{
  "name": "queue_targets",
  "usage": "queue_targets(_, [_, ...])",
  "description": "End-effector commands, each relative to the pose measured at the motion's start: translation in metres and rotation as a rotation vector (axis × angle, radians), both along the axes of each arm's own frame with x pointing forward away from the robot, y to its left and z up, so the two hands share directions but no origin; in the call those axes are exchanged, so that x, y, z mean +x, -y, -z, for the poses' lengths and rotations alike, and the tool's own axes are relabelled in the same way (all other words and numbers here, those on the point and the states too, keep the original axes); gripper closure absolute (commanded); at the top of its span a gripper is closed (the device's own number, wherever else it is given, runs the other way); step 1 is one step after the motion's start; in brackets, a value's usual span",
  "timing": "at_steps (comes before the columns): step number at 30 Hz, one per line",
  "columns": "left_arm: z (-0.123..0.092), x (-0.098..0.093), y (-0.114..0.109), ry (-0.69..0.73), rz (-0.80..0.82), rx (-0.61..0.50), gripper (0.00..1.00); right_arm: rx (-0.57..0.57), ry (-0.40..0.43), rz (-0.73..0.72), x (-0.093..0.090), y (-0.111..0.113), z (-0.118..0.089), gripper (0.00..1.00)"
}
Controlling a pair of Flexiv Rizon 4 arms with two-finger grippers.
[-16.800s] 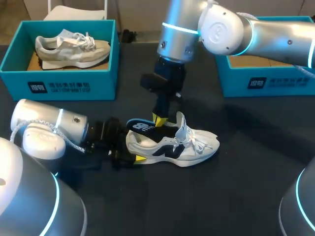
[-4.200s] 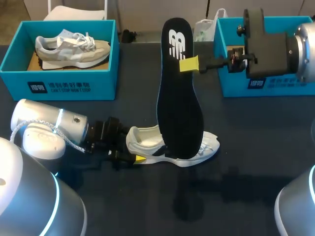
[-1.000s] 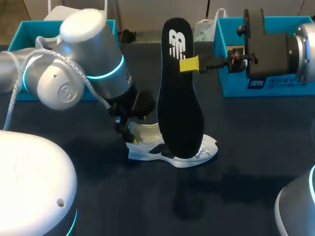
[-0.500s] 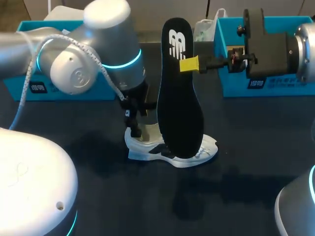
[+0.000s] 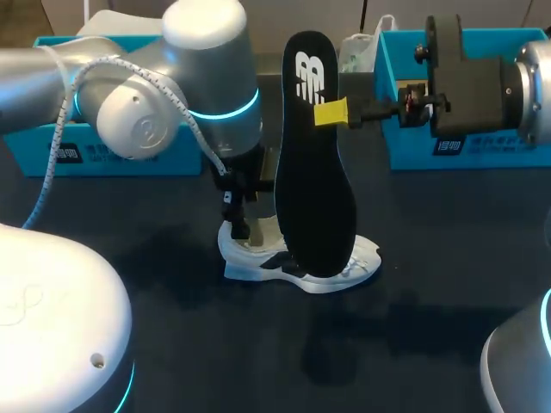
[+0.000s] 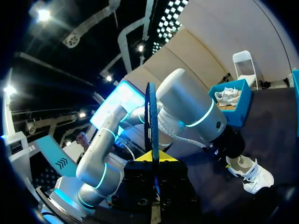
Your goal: Take the shoe out of the shoebox, open the shoe tongue, remove and reinsert the insole, then place the shoe into the shoebox
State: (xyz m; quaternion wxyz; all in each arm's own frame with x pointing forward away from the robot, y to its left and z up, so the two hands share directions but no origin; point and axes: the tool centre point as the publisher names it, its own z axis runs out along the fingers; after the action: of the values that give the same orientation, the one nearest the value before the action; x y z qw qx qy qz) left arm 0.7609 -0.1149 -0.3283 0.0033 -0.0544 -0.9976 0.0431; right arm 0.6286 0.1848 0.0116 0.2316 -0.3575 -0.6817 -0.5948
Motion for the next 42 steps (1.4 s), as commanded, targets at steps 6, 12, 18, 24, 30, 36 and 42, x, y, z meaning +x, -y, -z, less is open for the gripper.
queue_targets(6, [-0.003, 0.002, 0.008, -0.018, -0.022, 0.016, 0.00, -0.002, -0.001, 0.002, 0.000, -0.003, 0.000, 1.00])
queue_targets(12, [-0.011, 0.014, 0.023, -0.032, -0.032, -0.005, 0.00, -0.002, -0.001, 0.002, 0.000, -0.003, 0.000, 1.00])
queue_targets(18, [-0.007, 0.032, 0.039, -0.023, -0.019, -0.050, 0.00, -0.002, -0.001, 0.002, 0.000, -0.003, 0.000, 1.00])
queue_targets(24, [0.008, 0.041, 0.049, -0.046, -0.009, -0.051, 0.00, -0.002, -0.001, 0.002, 0.000, -0.003, 0.000, 1.00])
queue_targets(30, [0.024, 0.038, 0.055, -0.072, 0.004, -0.056, 0.04, -0.002, -0.001, 0.002, 0.000, -0.003, 0.000, 1.00])
queue_targets(36, [0.038, 0.031, 0.065, -0.080, 0.014, -0.042, 0.18, -0.002, -0.001, 0.002, 0.000, -0.003, 0.000, 1.00])
queue_targets(42, [0.046, 0.025, 0.068, -0.079, 0.028, -0.029, 0.34, -0.002, -0.001, 0.002, 0.000, -0.003, 0.000, 1.00])
